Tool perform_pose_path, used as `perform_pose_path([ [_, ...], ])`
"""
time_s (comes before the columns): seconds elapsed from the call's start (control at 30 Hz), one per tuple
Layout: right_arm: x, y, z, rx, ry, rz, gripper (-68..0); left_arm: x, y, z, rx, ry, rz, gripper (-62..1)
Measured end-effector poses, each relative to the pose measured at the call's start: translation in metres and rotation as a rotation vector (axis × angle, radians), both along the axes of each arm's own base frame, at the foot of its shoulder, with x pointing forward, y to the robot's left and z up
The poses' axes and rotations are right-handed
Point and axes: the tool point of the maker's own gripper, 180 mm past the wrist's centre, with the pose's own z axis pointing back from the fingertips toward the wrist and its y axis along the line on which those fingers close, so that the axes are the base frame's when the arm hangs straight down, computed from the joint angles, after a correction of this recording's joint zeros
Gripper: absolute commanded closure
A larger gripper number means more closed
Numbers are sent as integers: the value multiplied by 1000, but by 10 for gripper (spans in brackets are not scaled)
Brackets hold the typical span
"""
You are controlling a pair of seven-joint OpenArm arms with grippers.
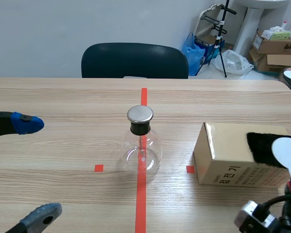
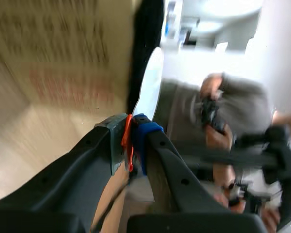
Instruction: Do the electroscope experiment
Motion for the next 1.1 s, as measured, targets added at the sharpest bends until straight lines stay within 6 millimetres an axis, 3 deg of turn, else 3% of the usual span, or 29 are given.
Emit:
perform_pose_path([
  [0.1, 0, 28, -1, 2, 9, 192, -9, 0, 0, 0, 0, -1, 0, -623],
  [0.27, -2, 1, -2, 4, 7, -17, -9, 0, 0, 0, 1, 0, 0, -623],
  [0.4, -2, 24, 0, -4, 4, 161, -9, 0, 0, 0, 1, 0, 0, -623],
  [0.53, -2, 0, 3, -7, -9, -29, -9, 0, 0, -1, 7, 3, 1, -623],
  [0.67, -1, 29, -3, 13, 26, 166, -9, 0, 0, -1, 7, 4, 1, -623],
  [0.7, 0, 28, -1, 7, 17, 153, -9, 0, 0, -1, 3, 4, 3, -623],
  [0.8, -3, 0, 1, -4, 4, -52, -9, 2, 1, 2, -15, 5, 10, -623],
  [0.83, -3, 1, 0, -2, 14, -39, -9, 2, 1, 1, -12, 6, 10, -623],
  [0.93, -1, 38, 0, 2, 17, 220, -9, 2, 1, 1, -9, 8, 10, -623],
  [0.97, -1, 42, 2, -5, 7, 240, -9, 2, 1, 1, -8, 9, 10, -623],
  [1.0, 1, 40, 4, -7, -8, 203, -9, 2, 1, 0, -6, 10, 11, -623],
  [1.1, -2, 5, 5, -15, -14, -23, -9, 2, 1, 0, -6, 10, 11, -623],
])
